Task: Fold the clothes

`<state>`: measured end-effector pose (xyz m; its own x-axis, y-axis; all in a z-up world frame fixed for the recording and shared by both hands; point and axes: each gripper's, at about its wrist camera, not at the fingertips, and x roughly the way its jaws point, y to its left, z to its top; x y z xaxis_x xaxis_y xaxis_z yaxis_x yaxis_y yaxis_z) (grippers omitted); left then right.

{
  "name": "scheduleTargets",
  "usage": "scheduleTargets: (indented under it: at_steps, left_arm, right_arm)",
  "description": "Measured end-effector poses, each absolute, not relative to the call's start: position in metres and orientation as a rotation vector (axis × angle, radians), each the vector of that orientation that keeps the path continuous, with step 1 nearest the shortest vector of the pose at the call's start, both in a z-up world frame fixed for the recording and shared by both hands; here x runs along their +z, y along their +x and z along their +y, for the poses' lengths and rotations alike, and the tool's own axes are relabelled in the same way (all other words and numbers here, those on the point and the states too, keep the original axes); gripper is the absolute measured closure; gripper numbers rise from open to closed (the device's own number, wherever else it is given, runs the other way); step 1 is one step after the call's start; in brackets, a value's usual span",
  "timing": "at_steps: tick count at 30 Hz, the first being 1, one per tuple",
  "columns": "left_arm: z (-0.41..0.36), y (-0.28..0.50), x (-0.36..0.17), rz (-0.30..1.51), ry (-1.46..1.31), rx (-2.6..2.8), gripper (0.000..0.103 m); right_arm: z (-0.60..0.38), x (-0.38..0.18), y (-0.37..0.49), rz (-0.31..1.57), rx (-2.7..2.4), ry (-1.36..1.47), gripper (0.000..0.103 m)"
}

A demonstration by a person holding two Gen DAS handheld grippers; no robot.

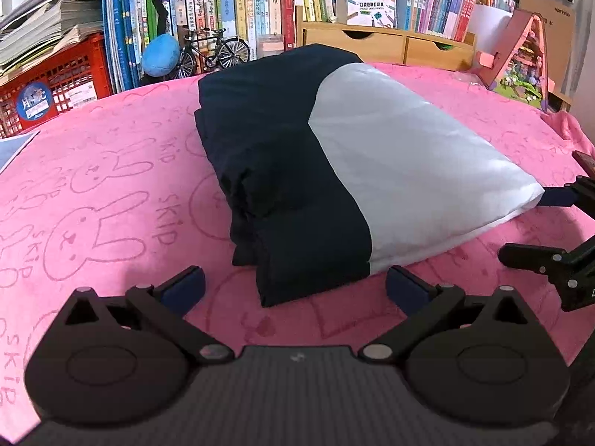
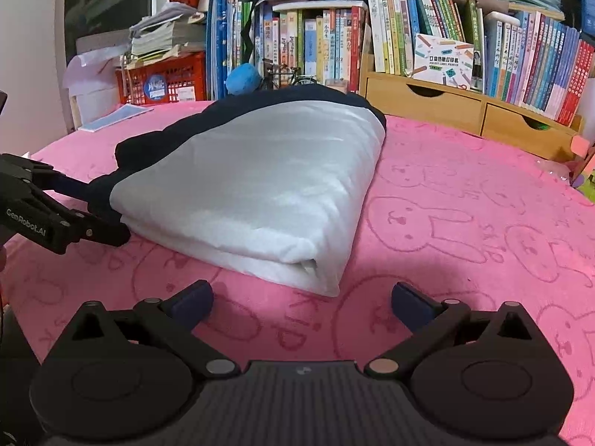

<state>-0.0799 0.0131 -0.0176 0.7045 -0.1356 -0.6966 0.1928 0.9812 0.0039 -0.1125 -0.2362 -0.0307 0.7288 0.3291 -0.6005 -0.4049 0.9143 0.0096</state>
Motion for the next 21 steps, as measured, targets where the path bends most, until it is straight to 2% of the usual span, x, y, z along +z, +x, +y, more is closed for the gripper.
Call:
scheduleTargets:
  at_steps: [5, 16, 21]
  left_arm:
    - [0.014, -0.079, -0.018, 0.766, 0.087, -0.198, 0.000]
    - [0.012, -0.063, -0.004, 0.972, 0.044, -0.175, 0.000]
    - [0.010, -0.069, 0.006, 0.998, 0.001, -0.161, 0.000]
  right_arm:
    - [-0.236, -0.029, -0.109, 0.654, 0.420, -0.144, 0.000]
    - [-0.221, -0.011, -0.096, 0.786, 0.431, -0.262, 0.000]
    - [-0.211, 0.002, -0.110, 0.772, 0.453, -0.268, 0.000]
